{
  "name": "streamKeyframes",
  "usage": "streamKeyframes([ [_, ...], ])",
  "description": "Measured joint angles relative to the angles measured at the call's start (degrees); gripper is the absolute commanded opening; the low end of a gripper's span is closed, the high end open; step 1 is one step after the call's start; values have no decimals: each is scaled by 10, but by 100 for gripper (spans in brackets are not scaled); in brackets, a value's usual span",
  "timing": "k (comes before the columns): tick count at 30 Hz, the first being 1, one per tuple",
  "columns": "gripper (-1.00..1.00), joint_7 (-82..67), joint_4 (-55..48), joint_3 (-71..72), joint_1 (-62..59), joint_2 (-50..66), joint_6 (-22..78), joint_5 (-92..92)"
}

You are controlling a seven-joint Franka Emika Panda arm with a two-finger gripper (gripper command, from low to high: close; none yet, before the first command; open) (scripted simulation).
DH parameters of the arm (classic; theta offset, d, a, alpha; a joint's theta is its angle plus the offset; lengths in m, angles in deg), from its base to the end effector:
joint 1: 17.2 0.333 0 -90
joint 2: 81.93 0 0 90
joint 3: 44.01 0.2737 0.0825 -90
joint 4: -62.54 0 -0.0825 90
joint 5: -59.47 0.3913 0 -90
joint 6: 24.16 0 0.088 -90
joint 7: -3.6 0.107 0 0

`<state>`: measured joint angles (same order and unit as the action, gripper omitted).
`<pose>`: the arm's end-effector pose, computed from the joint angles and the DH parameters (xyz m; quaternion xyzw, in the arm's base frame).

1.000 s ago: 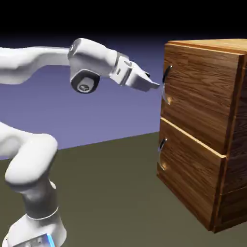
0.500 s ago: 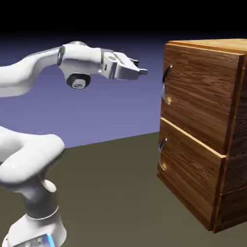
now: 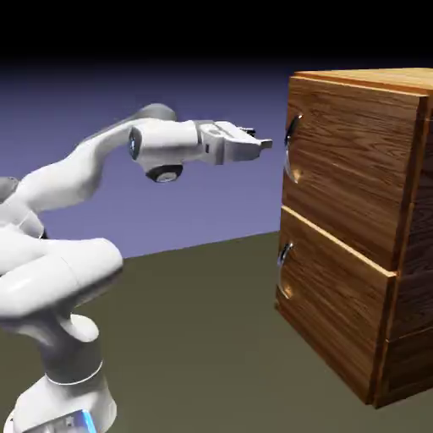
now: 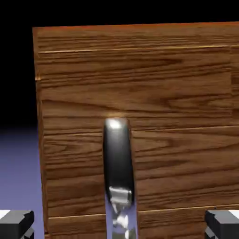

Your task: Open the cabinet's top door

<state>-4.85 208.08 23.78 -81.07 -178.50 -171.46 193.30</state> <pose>0.4066 0.0870 0.5232 -0.6463 0.2943 -0.6550 0.2582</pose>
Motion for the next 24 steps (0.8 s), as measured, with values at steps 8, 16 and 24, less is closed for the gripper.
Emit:
streamKeyframes([
  [8,-100,-24,-81,30,-110,-11,19,78],
  [16,-100,-102,44,-8,-34,-23,147,119],
  [24,-100,-191,195,-100,33,-18,344,98],
])
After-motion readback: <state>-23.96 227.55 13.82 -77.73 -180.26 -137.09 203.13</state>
